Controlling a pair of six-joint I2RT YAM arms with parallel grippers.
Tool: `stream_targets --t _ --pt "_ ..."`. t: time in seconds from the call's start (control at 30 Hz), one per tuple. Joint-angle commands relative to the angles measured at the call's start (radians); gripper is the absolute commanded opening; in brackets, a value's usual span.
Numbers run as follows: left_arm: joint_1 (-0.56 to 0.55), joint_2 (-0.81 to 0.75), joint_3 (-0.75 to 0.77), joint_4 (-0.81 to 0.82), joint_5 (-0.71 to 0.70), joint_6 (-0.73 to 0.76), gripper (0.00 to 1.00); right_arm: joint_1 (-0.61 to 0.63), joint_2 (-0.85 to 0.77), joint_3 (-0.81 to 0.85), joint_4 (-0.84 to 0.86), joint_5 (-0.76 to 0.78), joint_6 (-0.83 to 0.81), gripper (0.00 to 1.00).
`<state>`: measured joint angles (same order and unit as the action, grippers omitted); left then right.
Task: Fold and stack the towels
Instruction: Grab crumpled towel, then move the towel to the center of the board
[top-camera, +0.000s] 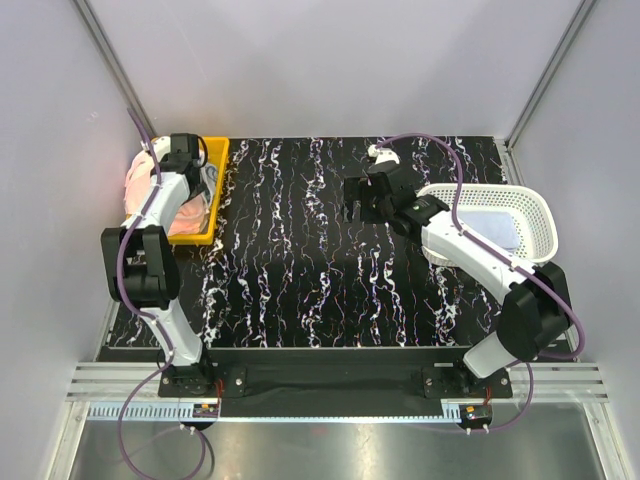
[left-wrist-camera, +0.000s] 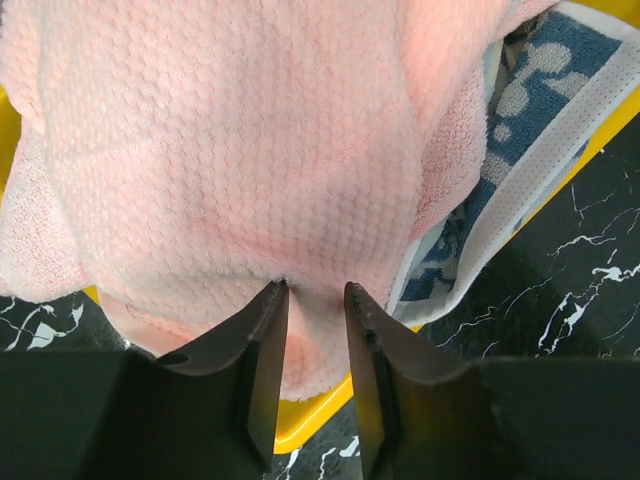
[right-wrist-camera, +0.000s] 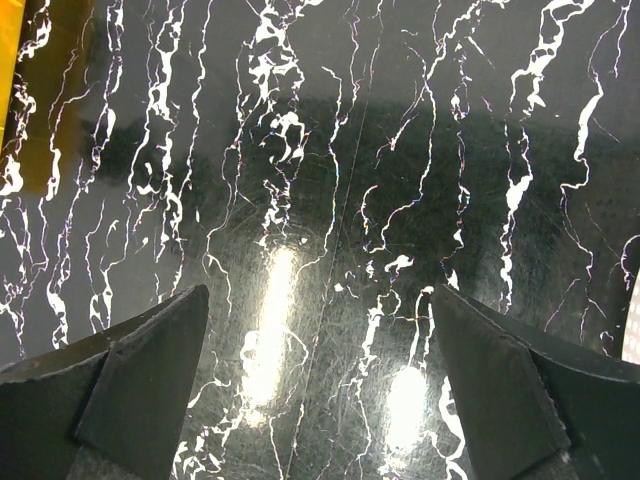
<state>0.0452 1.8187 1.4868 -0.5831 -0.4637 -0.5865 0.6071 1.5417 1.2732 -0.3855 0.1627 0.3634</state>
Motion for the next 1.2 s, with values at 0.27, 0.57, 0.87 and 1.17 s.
stream_targets --t 0.27,0.57,0.87,1.17 --pt "0.002 -0.068 0.023 0.031 0.019 -0.016 0.00 0.006 -0.019 0.009 0.065 -0.026 -0.003 1.00" --pt "-0.143 -0.197 0.038 -0.011 -0.015 0.022 0.00 0.005 -0.008 0.047 0.062 0.004 -0.006 1.00" --pt "-0.411 -0.398 -0.006 -0.076 0.003 0.048 0.00 0.005 -0.037 0.055 0.071 0.124 0.006 1.00" --pt "-0.798 -0.496 -0.221 -0.031 0.151 -0.062 0.00 -0.010 -0.003 0.083 0.010 0.225 0.040 1.00"
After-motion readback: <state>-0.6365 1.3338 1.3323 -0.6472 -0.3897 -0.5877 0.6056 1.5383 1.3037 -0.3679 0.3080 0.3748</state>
